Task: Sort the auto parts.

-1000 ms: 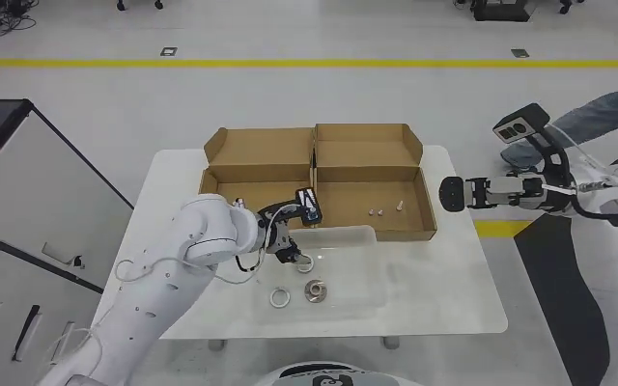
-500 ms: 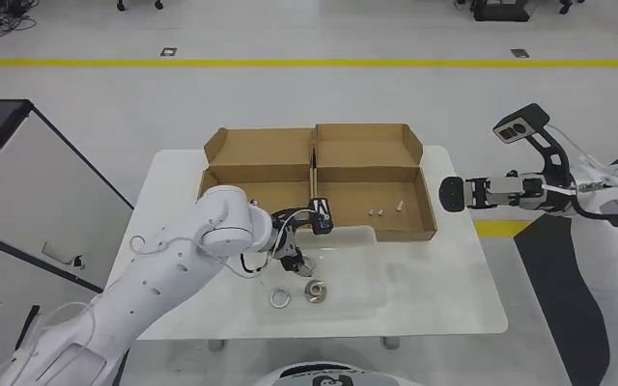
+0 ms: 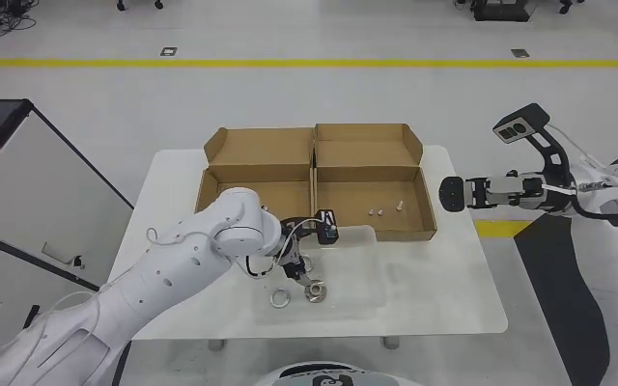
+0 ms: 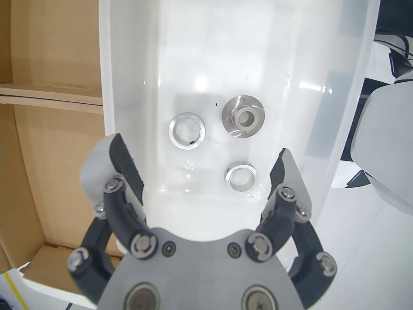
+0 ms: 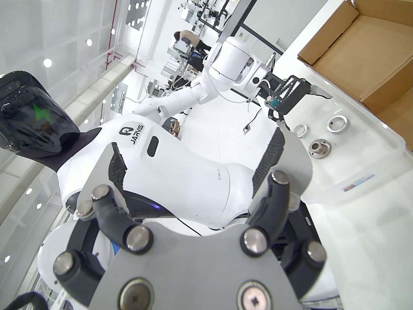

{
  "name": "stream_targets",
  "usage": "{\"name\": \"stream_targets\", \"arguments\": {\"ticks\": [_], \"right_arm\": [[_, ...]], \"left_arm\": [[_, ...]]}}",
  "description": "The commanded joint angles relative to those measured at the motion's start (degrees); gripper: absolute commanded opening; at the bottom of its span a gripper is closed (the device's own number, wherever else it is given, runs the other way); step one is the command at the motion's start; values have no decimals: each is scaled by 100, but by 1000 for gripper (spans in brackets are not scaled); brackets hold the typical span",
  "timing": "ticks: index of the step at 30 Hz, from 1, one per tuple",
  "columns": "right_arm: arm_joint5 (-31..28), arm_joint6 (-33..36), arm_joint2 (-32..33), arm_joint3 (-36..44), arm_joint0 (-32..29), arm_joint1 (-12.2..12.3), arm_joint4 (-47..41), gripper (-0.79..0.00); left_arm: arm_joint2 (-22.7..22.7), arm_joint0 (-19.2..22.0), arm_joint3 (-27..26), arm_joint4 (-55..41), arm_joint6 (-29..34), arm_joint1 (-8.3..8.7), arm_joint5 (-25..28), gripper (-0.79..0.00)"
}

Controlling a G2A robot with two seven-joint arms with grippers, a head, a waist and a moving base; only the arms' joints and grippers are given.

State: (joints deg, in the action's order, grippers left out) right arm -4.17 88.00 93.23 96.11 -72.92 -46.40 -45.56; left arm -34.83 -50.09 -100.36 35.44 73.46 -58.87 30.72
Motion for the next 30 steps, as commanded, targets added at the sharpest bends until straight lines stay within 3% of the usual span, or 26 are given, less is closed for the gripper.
{"name": "stream_targets", "arguments": {"ticks": [1, 14, 30], "right_arm": [[0, 0, 0, 0, 0, 0, 0, 0], [0, 0, 0, 0, 0, 0, 0, 0], [0, 0, 0, 0, 0, 0, 0, 0]], "left_arm": [[76, 17, 32, -57, 22, -24, -25, 0], [564, 130, 93, 87, 58, -199, -216, 0], [585, 151, 120, 104, 44, -216, -271, 0]]}}
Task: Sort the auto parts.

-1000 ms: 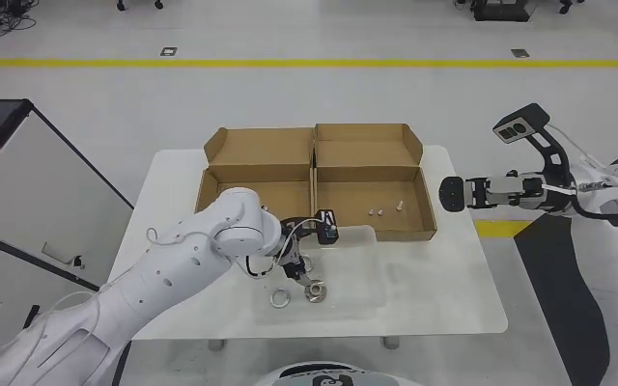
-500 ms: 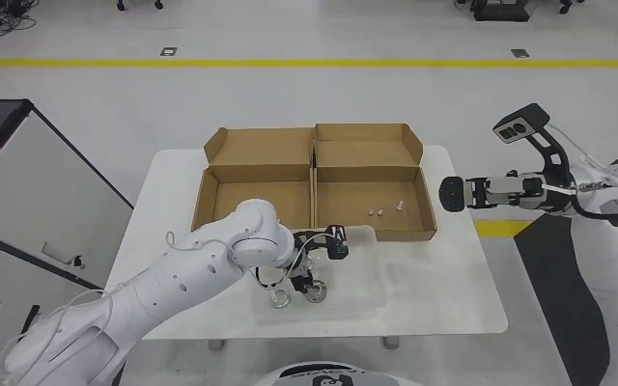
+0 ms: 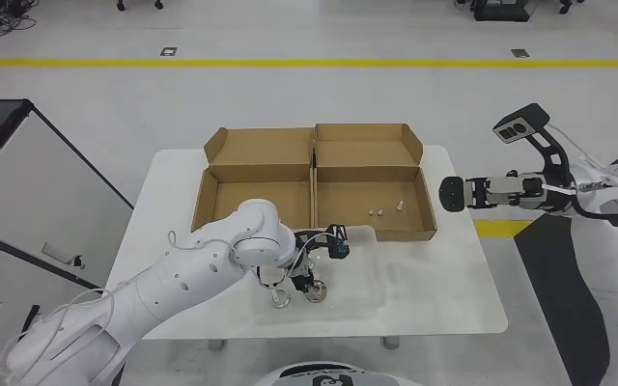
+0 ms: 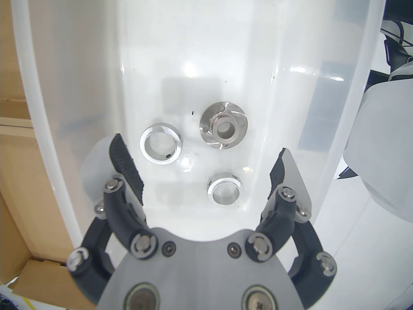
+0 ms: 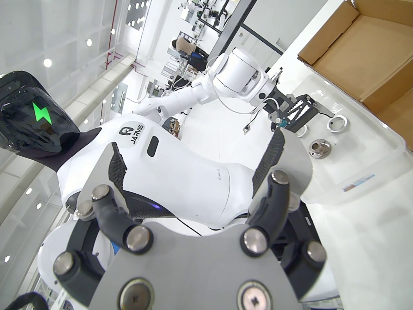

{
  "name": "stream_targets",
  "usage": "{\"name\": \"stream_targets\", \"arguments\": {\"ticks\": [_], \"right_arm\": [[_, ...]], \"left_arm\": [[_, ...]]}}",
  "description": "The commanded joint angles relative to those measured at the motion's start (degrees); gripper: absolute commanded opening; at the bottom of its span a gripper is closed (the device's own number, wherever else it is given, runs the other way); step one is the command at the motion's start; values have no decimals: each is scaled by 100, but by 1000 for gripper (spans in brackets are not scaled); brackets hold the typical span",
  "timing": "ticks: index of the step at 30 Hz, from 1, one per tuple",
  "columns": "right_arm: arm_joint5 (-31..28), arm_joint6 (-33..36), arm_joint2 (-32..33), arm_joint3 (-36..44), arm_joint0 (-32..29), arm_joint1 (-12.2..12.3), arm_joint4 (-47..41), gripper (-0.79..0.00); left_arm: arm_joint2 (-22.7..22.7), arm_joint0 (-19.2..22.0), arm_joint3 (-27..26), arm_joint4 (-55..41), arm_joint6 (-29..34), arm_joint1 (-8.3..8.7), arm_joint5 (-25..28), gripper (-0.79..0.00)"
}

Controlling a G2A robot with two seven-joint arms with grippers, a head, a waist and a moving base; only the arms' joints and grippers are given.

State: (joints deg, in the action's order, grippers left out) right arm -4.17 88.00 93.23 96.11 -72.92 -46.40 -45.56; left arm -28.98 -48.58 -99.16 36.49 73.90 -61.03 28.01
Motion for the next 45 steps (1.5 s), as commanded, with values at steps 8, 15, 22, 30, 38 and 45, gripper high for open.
{"name": "stream_targets", "arguments": {"ticks": [8, 15, 22, 30, 38, 45], "right_arm": [[0, 0, 0, 0, 0, 0, 0, 0], [0, 0, 0, 0, 0, 0, 0, 0], [0, 0, 0, 0, 0, 0, 0, 0], [0, 0, 0, 0, 0, 0, 0, 0], [0, 0, 0, 0, 0, 0, 0, 0], [0, 0, 0, 0, 0, 0, 0, 0]], "left_arm": [[47, -39, 3, 70, -9, -7, -50, 0], [332, 205, -143, -119, 514, -184, -504, 0], [695, 406, 23, -82, 650, -423, -784, 0], [919, 487, 180, -24, 654, -592, -827, -243], [1000, 522, 123, -8, 963, -638, -862, -219], [1032, 505, 233, 30, 967, -663, -811, -206]]}}
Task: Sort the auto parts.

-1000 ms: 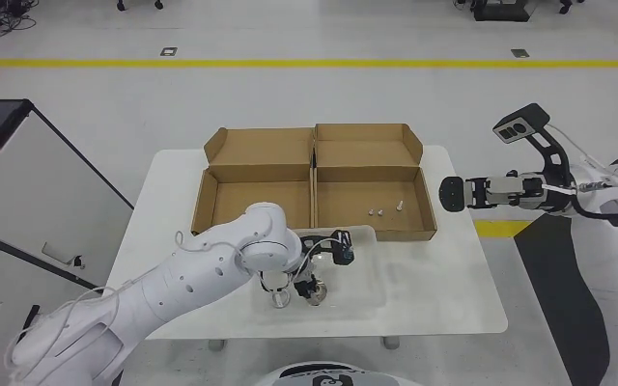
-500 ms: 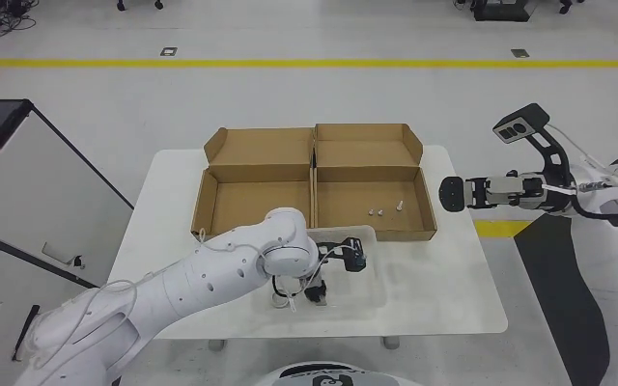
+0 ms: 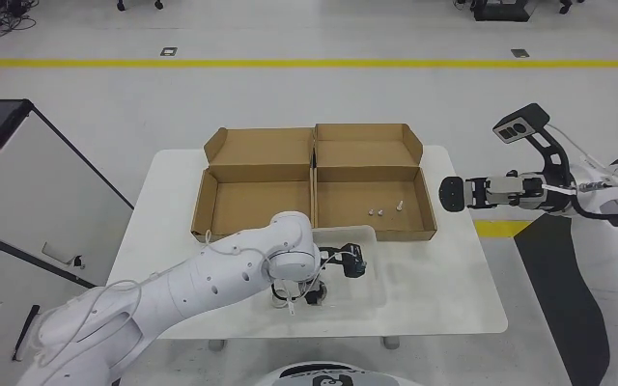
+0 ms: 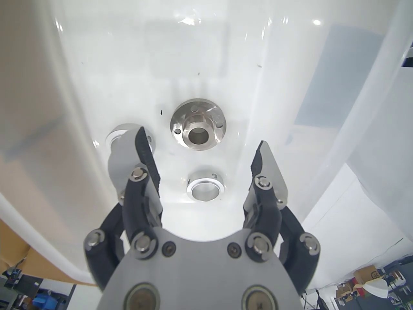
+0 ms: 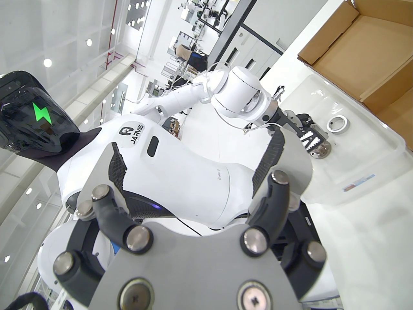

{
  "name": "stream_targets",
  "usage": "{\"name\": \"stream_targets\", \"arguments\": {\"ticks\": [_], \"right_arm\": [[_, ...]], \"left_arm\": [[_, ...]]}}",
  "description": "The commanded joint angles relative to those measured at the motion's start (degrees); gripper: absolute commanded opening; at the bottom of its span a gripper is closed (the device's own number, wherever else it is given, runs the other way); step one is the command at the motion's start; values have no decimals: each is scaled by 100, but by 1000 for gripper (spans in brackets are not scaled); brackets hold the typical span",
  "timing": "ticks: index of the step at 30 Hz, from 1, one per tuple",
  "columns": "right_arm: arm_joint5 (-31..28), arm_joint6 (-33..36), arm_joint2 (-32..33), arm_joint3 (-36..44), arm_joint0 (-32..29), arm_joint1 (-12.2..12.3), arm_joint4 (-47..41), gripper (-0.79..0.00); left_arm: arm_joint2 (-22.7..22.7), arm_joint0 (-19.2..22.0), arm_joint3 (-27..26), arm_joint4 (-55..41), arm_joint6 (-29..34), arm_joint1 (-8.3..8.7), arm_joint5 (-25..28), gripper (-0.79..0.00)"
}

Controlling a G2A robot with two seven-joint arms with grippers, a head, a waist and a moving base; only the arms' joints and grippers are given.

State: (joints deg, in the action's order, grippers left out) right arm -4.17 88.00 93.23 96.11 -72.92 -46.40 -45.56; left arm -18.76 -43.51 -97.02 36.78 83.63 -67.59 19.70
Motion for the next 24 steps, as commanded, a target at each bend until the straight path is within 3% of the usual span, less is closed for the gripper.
{"name": "stream_targets", "arguments": {"ticks": [1, 3, 4, 7, 21, 24], "right_arm": [[0, 0, 0, 0, 0, 0, 0, 0], [0, 0, 0, 0, 0, 0, 0, 0], [0, 0, 0, 0, 0, 0, 0, 0], [0, 0, 0, 0, 0, 0, 0, 0], [0, 0, 0, 0, 0, 0, 0, 0], [0, 0, 0, 0, 0, 0, 0, 0]], "left_arm": [[34, 7, 38, 41, 19, -17, 23, -256], [63, 11, 79, 65, -7, -44, 22, -345], [76, 15, 110, 76, -28, -58, 27, -348], [113, 29, 220, 91, -36, -100, 12, -280], [211, 48, 372, 197, 68, -207, -41, -268], [219, 44, 391, 194, 71, -225, -42, -299]]}}
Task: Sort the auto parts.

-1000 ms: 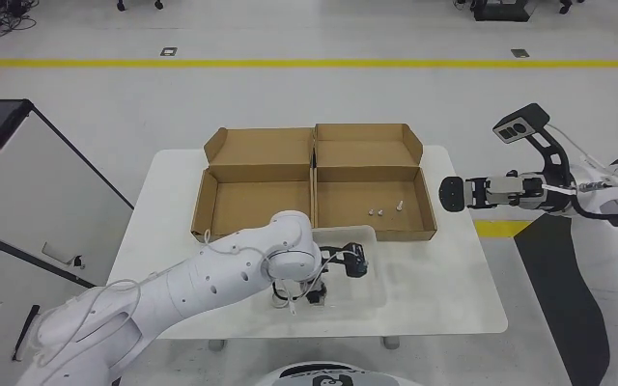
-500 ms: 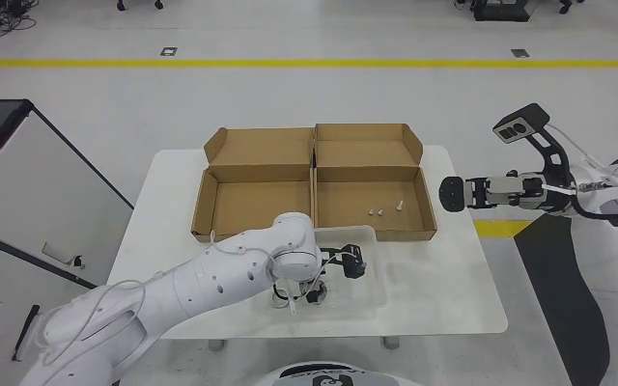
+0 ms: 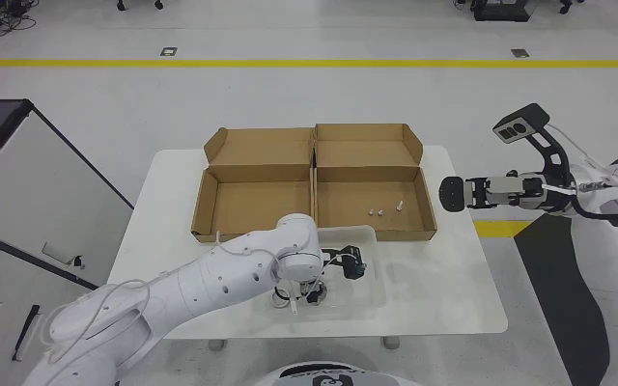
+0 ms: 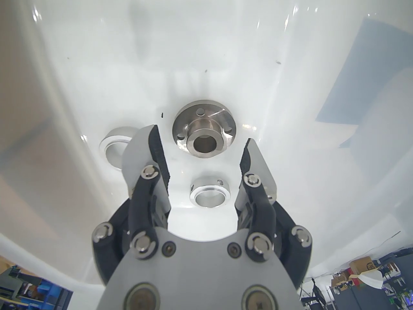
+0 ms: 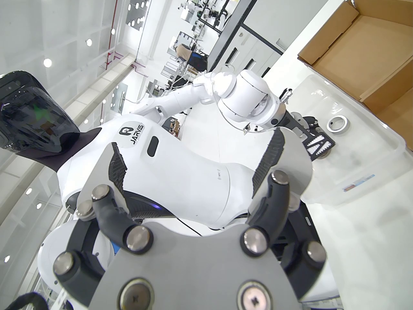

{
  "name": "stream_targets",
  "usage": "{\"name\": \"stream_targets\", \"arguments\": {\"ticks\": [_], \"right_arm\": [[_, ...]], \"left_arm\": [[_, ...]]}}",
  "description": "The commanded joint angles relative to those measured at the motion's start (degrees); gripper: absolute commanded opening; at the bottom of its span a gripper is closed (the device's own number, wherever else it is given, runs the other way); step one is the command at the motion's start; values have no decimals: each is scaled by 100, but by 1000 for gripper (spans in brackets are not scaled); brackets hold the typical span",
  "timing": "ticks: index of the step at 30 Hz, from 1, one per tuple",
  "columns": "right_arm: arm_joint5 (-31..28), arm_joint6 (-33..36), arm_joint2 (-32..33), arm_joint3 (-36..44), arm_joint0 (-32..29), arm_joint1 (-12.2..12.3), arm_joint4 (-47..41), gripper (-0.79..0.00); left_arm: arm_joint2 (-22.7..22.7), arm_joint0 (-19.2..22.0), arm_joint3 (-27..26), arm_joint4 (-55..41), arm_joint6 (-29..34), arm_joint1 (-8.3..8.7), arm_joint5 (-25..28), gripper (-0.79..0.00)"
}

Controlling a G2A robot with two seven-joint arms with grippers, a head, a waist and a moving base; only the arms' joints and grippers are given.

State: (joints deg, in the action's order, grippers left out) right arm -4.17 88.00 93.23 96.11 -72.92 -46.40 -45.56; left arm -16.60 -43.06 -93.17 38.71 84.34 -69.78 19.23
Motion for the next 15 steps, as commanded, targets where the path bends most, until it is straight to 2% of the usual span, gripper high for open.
{"name": "stream_targets", "arguments": {"ticks": [1, 8, 15], "right_arm": [[0, 0, 0, 0, 0, 0, 0, 0], [0, 0, 0, 0, 0, 0, 0, 0], [0, 0, 0, 0, 0, 0, 0, 0]], "left_arm": [[6, -2, 10, 4, 3, -11, 10, -308], [29, -21, 31, 51, 12, -42, 10, -360], [30, -42, 50, 80, 23, -59, 20, -336]]}}
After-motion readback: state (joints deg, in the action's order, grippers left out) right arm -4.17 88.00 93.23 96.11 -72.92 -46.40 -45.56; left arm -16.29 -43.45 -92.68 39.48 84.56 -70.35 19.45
